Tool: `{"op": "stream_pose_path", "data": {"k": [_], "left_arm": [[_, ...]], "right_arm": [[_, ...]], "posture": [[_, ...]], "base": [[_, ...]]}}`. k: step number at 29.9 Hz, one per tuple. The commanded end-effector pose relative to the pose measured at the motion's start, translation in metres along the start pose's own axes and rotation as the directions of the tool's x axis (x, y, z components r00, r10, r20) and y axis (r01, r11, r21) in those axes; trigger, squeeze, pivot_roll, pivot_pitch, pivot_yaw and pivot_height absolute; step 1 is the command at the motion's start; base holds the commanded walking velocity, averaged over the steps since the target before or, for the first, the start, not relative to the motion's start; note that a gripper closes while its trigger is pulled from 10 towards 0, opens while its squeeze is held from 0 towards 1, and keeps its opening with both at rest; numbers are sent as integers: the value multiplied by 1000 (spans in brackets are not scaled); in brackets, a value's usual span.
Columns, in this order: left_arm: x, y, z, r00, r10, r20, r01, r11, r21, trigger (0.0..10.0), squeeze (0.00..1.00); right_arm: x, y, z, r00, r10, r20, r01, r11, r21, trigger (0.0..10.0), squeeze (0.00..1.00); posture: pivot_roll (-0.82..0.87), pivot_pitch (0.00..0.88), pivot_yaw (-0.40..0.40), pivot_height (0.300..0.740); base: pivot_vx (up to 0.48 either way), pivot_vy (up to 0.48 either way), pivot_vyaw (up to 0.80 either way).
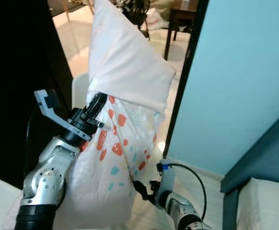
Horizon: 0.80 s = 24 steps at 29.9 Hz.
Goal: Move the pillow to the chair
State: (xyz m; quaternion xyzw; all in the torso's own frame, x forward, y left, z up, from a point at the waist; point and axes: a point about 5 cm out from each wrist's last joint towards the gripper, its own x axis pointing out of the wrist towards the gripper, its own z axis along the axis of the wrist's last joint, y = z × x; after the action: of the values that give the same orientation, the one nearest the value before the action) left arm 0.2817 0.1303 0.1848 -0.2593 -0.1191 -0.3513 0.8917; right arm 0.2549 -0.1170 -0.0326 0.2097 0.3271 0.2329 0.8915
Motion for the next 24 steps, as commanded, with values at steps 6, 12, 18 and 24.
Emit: {"op": "stream_pose_path", "data": {"k": [6,12,18,24], "left_arm": [[0,3,6,998,-10,-56,20,984,178,10000,0],[8,36,63,958,276,80,-266,745,612,10000,0],[14,41,85,921,340,191,-341,464,818,10000,0],[38,23,41,985,166,56,-70,81,994,10000,0]], "right_arm": [[0,1,-10,998,-30,-58,30,1000,-8,10000,0],[-1,0,-14,997,-35,-63,35,999,0,10000,0],[0,0,-12,998,-44,-53,44,999,-3,10000,0],[1,1,-8,998,-47,-28,47,999,-3,10000,0]], "posture": [[-34,84,-21,740],[-29,87,-20,740],[-28,93,-17,740],[-32,114,-10,740]], "base": [[0,0,0],[0,0,0],[0,0,0],[0,0,0]]}}
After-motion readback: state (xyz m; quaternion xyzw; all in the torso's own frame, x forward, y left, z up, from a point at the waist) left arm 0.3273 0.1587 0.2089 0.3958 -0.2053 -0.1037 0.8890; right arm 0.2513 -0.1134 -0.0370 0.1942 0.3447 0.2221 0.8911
